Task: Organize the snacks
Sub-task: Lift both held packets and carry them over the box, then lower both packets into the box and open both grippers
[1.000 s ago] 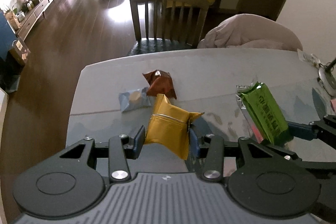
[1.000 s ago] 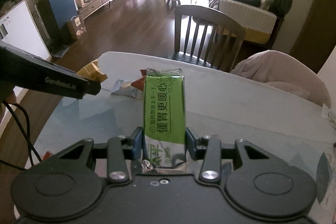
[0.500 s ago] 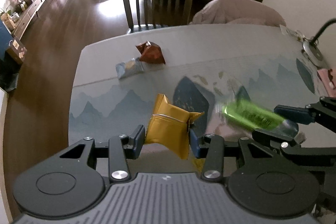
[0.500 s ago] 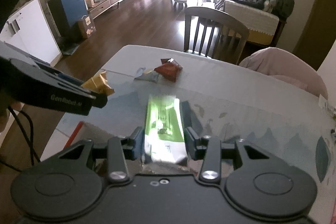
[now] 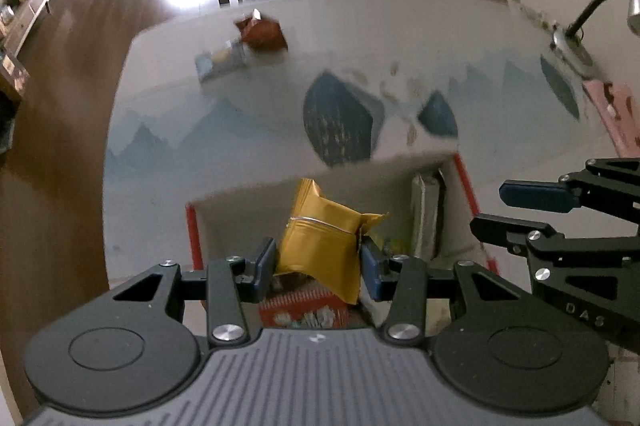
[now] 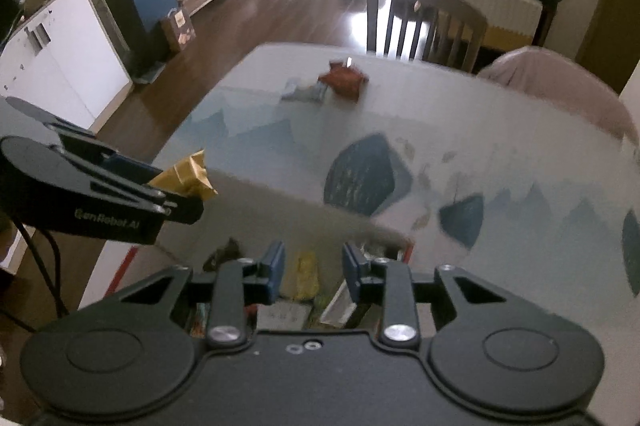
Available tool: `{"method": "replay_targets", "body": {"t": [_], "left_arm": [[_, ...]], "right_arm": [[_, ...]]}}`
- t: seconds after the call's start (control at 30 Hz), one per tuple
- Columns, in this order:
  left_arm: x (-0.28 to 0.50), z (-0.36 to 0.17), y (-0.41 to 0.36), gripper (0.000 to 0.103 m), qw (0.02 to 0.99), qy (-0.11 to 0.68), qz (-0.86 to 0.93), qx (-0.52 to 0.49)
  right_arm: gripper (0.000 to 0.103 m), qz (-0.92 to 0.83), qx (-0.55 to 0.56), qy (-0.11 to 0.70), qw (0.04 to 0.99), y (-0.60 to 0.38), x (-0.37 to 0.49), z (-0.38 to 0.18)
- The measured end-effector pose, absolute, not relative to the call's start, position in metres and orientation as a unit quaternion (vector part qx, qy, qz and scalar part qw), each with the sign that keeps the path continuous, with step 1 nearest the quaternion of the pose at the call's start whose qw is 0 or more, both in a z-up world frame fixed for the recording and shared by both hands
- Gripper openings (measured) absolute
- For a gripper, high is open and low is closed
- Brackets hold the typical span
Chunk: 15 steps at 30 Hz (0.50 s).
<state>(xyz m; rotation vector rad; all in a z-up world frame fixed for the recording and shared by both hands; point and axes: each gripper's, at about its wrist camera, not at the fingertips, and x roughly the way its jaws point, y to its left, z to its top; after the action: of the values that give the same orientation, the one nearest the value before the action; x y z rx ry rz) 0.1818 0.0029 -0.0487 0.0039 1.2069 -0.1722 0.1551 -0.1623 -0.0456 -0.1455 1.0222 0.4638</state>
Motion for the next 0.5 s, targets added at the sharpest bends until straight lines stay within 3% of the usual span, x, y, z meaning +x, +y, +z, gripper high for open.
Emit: {"method": "replay_targets", "body": {"t": [0.5], "left_arm": [[0.156, -0.145, -0.007, 0.044, 0.773, 0.631, -0.068, -0.002]], "right_arm": [[0.031, 0.219, -0.053, 0.549, 0.805, -0.16, 0.124, -0.117]]}}
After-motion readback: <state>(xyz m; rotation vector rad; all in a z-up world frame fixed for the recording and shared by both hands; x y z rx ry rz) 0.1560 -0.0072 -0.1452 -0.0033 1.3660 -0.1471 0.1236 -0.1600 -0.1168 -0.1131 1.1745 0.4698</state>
